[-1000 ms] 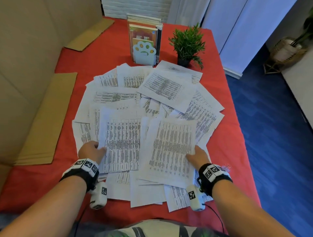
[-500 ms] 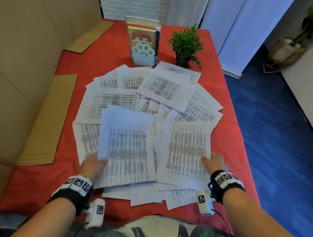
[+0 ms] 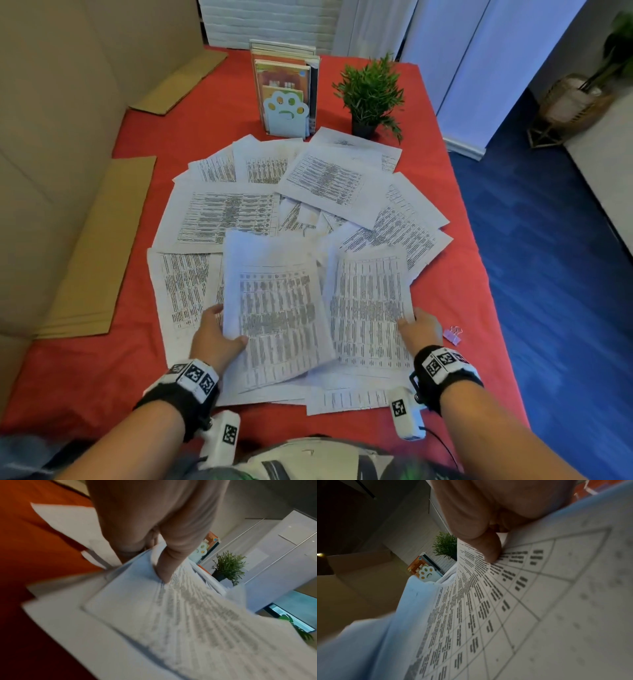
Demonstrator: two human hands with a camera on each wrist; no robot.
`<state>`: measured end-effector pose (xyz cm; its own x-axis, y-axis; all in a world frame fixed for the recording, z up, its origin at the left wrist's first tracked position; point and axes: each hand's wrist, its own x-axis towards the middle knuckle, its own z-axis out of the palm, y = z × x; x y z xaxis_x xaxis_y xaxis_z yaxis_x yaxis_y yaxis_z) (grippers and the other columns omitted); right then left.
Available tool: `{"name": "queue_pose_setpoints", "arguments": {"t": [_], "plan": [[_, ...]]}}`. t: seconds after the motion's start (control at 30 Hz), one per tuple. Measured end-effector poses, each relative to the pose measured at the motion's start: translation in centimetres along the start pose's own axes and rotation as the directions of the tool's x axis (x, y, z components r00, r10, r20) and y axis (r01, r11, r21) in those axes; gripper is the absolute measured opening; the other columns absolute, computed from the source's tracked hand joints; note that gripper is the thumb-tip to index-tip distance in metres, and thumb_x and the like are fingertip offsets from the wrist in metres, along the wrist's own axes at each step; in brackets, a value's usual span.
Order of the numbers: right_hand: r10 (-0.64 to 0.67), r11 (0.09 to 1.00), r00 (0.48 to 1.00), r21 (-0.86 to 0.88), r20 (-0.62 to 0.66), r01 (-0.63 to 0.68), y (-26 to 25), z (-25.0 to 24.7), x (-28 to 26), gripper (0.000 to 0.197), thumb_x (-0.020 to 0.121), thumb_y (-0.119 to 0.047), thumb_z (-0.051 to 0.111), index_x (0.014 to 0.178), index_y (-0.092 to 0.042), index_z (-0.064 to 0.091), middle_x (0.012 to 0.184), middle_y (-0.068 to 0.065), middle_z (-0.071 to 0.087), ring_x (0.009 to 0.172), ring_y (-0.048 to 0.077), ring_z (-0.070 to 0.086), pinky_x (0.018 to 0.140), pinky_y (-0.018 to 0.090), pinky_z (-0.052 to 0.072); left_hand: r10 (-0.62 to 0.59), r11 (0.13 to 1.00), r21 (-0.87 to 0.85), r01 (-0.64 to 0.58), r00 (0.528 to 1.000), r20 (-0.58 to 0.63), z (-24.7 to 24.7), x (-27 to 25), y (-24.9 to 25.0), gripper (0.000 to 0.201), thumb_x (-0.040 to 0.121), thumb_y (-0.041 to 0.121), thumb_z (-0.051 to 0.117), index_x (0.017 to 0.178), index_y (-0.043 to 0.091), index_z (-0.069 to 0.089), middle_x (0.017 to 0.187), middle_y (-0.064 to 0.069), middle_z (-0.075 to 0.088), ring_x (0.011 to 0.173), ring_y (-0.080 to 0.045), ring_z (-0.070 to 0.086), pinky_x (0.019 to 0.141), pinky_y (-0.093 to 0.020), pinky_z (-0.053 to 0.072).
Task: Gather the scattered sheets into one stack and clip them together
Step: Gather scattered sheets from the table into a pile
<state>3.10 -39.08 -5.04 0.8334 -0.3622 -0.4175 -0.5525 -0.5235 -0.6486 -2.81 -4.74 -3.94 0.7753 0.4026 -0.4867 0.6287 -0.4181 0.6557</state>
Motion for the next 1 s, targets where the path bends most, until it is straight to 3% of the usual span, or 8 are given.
{"name": "queue_pose_setpoints", "arguments": {"t": [0.1, 0.27, 0.33, 0.47, 0.63, 0.8, 0.87, 1.0], "plan": [[0.002, 1.000, 1.000, 0.008, -0.021, -0.002, 0.6, -0.8, 0.1, 0.019, 0.087, -0.003, 0.052, 0.104, -0.011, 0.050, 0.085, 0.008, 0.061, 0.082, 0.029, 0.063, 0.072, 0.039, 0.053, -0.021, 0.998, 0.055, 0.028, 0.993, -0.116, -1.7, 0.6, -0.7, 0.068, 0.073, 0.005, 0.072, 0.133, 0.005, 0.040, 0.108, -0.017, 0.062, 0.091, -0.031, 0.062, 0.081, -0.033, 0.047], [-0.008, 1.000, 0.990, 0.009, 0.138, 0.006, 0.8, -0.8, -0.2, 0.040, 0.081, -0.001, 0.054, 0.111, -0.026, 0.048, 0.083, -0.003, 0.061, 0.080, 0.022, 0.063, 0.073, 0.034, 0.053, 0.002, 0.980, 0.196, 0.041, 0.976, -0.217, -3.5, 2.2, -1.3, 0.017, 0.073, 0.019, 0.070, 0.076, 0.003, 0.066, 0.086, -0.021, 0.066, 0.078, -0.034, 0.063, 0.072, -0.040, 0.053], [-0.026, 1.000, 0.976, 0.004, 0.218, 0.025, 0.7, -0.4, -0.1, 0.035, 0.080, 0.000, 0.054, 0.111, -0.017, 0.055, 0.089, 0.004, 0.066, 0.083, 0.024, 0.065, 0.074, 0.035, 0.054, 0.012, 0.961, 0.275, 0.040, 0.983, -0.185, -3.5, 2.6, -1.5, 0.029, 0.069, 0.029, 0.072, 0.085, 0.004, 0.071, 0.110, -0.020, 0.065, 0.097, -0.036, 0.064, 0.086, -0.041, 0.053], [-0.029, 0.997, 0.968, 0.070, 0.249, 0.012, 1.3, 0.4, 0.4, 0.034, 0.081, -0.007, 0.058, 0.114, -0.015, 0.058, 0.102, 0.009, 0.069, 0.091, 0.027, 0.067, 0.086, 0.044, 0.055, 0.008, 0.975, 0.224, 0.004, 0.999, -0.050, -3.5, 1.9, -0.4, 0.023, 0.078, 0.017, 0.069, 0.092, 0.000, 0.065, 0.090, -0.019, 0.068, 0.079, -0.031, 0.063, 0.068, -0.032, 0.049], [-0.037, 0.992, 0.953, 0.128, 0.299, -0.002, 1.7, 2.2, 0.4, 0.028, 0.086, -0.016, 0.060, 0.113, -0.021, 0.056, 0.116, 0.009, 0.066, 0.104, 0.027, 0.063, 0.097, 0.048, 0.049, 0.100, 0.992, 0.068, -0.109, 0.987, 0.129, -2.5, 1.0, -0.7, 0.074, 0.075, 0.010, 0.071, 0.137, 0.010, 0.031, 0.121, -0.009, 0.050, 0.109, -0.029, 0.052, 0.092, -0.038, 0.044], [-0.154, 0.987, 0.883, 0.035, 0.443, 0.155, -0.5, 3.7, -1.4, 0.046, 0.091, -0.011, 0.049, 0.136, -0.020, 0.042, 0.125, -0.004, 0.054, 0.111, 0.017, 0.053, 0.095, 0.029, 0.043, 0.111, 0.971, -0.225, -0.076, 0.983, 0.149, -0.5, -0.5, -0.2, 0.116, 0.057, 0.063, 0.072, 0.147, 0.021, 0.011, 0.143, 0.001, 0.039, 0.129, -0.023, 0.042, 0.111, -0.045, 0.033], [-0.200, 0.978, 0.833, 0.054, 0.515, 0.202, -1.1, 4.0, -1.7, 0.052, 0.091, -0.013, 0.050, 0.140, -0.025, 0.037, 0.128, -0.005, 0.056, 0.113, 0.018, 0.054, 0.088, 0.029, 0.045, 0.101, 0.969, -0.233, -0.077, 0.991, 0.090, 0.1, -0.4, -0.2, 0.106, 0.066, 0.053, 0.073, 0.146, 0.021, 0.012, 0.145, -0.003, 0.040, 0.129, -0.026, 0.044, 0.110, -0.045, 0.034], [-0.191, 0.972, 0.932, 0.194, 0.308, 0.135, -1.1, 4.3, 0.4, 0.064, 0.089, -0.018, 0.057, 0.144, -0.022, 0.026, 0.082, 0.000, 0.060, 0.078, 0.022, 0.057, 0.068, 0.033, 0.045, 0.073, 0.976, -0.209, -0.062, 0.996, 0.046, 0.3, 0.2, -0.7, 0.093, 0.066, 0.049, 0.072, 0.140, 0.025, 0.021, 0.138, -0.008, 0.048, 0.122, -0.030, 0.051, 0.104, -0.049, 0.041]]}}
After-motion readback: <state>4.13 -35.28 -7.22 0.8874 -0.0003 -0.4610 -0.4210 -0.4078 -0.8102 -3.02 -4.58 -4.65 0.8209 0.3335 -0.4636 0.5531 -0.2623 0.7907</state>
